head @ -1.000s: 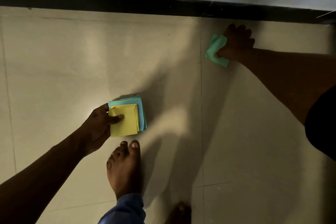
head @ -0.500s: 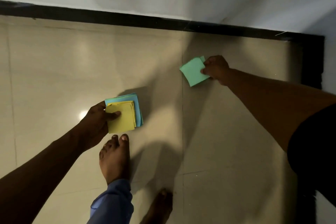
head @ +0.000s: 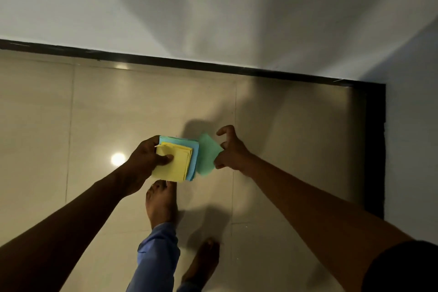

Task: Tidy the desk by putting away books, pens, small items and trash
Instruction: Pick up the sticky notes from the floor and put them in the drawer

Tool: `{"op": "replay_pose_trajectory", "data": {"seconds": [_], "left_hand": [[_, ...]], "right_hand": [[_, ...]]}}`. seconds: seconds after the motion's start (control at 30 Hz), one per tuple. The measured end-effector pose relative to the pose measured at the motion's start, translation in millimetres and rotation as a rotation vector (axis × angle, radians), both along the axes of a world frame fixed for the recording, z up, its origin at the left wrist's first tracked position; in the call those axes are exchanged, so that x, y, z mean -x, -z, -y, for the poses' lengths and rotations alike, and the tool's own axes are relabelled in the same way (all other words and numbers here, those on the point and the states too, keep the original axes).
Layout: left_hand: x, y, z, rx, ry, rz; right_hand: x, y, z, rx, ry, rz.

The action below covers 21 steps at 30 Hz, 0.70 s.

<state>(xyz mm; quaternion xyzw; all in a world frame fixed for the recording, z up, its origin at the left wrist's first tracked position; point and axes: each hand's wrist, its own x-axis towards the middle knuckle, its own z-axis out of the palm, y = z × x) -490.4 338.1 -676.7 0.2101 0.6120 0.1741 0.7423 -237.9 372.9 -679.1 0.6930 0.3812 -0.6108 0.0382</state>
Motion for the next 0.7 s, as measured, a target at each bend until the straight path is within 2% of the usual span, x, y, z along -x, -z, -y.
{"op": "replay_pose_trajectory", "data": {"seconds": [0.1,0.47,0.57,0.7], "left_hand": [[6,-21,2,-0.046,0.106,-0.036],[11,-60,14,-0.051,0.303,-0.054],[8,-69,12,-0.062,0.312,-0.027],[6,-80,6,-0.069,0.270,-0.022]], "right_hand": [[20,-18,3,-0.069,-0.035,0.047],[29,-72,-2,-0.222,-0.183,-0.024],[31,-89,-7,-0.282,-0.230,-0.030],[34,-101,-12,-0.252,-0.230,-0.060]]}}
